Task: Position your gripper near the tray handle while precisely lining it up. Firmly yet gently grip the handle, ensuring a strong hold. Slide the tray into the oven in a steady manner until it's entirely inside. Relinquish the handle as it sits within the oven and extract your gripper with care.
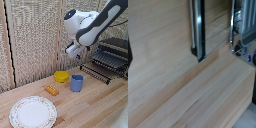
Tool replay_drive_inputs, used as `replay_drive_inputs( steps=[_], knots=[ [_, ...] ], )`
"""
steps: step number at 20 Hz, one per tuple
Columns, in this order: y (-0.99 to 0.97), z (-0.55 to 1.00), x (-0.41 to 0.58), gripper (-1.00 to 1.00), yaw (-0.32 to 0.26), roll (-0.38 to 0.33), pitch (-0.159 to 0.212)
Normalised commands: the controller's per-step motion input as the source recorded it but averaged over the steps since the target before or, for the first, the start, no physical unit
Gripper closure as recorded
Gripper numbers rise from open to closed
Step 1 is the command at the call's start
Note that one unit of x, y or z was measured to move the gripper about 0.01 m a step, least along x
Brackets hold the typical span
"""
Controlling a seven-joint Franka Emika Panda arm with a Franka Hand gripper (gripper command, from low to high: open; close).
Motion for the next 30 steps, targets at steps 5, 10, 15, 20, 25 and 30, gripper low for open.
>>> replay_drive_inputs(
  steps=[5,10,15,20,25,30],
  knots=[
    [-0.44,-0.20,0.000,-1.00,0.093,-0.290,-0.021],
    [-0.42,-0.27,0.000,-1.00,0.099,-0.261,0.000],
    [-0.41,-0.28,0.001,-1.00,0.092,-0.240,0.000],
    [-0.39,-0.28,0.035,-1.00,0.079,-0.225,0.030],
    [-0.41,-0.09,0.002,-1.00,0.072,-0.206,0.030],
    [-0.48,0.00,0.051,-1.00,0.092,-0.091,0.068]
  ],
)
